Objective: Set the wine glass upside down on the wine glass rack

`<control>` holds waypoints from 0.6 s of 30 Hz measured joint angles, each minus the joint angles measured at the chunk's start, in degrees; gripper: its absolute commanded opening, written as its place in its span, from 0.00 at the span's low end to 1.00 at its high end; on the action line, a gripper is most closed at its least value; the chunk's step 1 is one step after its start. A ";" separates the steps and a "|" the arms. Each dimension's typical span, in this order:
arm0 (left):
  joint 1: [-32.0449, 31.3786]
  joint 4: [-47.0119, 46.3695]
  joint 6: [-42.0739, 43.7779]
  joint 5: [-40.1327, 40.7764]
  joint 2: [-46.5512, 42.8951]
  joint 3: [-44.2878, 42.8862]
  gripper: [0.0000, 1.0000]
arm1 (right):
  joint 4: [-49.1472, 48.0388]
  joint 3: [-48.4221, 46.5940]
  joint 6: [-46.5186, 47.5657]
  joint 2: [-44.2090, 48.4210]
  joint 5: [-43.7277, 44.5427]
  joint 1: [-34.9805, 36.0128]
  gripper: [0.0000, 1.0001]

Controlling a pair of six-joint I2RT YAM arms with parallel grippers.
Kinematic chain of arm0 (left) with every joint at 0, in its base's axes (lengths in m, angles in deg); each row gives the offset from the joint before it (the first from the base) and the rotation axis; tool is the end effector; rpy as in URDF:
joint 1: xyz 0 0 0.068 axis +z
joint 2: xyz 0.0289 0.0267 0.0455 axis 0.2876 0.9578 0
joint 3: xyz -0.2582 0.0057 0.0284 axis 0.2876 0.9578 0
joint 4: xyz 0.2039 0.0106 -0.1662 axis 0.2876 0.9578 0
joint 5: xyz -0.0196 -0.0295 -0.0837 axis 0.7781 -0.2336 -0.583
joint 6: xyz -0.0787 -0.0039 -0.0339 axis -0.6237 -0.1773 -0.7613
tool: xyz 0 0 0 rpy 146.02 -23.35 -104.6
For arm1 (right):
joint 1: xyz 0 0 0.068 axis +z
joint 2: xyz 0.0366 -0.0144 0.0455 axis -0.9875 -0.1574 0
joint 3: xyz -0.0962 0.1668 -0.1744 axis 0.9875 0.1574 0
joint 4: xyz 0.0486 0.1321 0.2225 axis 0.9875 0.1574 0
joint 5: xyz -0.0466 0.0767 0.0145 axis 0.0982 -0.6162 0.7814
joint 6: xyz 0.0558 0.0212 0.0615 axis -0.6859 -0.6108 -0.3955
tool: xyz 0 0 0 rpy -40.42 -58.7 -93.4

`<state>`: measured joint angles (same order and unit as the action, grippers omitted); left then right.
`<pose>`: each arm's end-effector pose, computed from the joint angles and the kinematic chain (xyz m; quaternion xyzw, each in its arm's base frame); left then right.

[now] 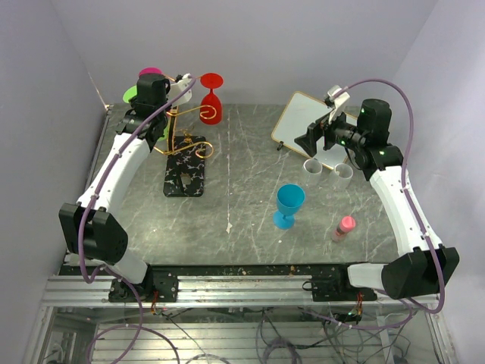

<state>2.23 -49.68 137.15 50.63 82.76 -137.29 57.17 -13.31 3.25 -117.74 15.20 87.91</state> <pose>0.3903 -0.0616 0.3731 0.3591 0.7274 0.4047 0.4221 0.3149 0.0826 0.3706 -0.3098 0.7380 0.2187 0.5581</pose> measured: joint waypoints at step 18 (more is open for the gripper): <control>0.57 0.90 0.00 0.42 0.55 0.00 0.07 | -0.35 0.52 -0.76 0.52 -1.01 -0.59 1.00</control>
<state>2.80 -48.78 137.15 51.04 83.30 -137.29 56.82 -12.78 2.48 -117.21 14.20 87.32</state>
